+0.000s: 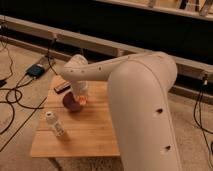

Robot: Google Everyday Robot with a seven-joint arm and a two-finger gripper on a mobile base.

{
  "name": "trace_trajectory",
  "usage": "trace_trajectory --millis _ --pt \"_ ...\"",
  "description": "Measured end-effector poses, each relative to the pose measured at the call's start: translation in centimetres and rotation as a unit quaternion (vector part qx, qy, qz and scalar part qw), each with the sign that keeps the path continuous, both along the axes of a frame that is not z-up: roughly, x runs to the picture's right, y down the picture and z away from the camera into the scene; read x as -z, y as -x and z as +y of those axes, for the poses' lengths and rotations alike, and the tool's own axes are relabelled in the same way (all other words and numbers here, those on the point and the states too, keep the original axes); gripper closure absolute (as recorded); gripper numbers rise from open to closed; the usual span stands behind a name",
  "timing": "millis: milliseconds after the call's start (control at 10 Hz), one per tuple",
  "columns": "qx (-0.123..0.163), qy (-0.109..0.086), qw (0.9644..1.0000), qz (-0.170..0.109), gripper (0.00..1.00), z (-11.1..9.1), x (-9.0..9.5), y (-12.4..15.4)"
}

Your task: Place the pepper in the ceramic bowl

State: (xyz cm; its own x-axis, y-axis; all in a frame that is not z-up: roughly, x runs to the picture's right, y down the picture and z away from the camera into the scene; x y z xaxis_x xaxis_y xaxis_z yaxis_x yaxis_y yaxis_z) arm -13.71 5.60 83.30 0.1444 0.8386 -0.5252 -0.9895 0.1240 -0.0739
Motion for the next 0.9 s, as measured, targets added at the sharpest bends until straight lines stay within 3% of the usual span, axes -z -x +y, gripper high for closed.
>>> trace_trajectory --millis 300,800,900 --pt "0.021 -0.02 0.9995 -0.013 1.0 -0.8 -1.2 1.7" --pt "0.037 -0.029 0.9986 -0.024 0.99 0.0 -4.4 2.9" --pt "0.039 -0.029 0.9985 -0.025 0.95 0.2 -4.8 3.1"
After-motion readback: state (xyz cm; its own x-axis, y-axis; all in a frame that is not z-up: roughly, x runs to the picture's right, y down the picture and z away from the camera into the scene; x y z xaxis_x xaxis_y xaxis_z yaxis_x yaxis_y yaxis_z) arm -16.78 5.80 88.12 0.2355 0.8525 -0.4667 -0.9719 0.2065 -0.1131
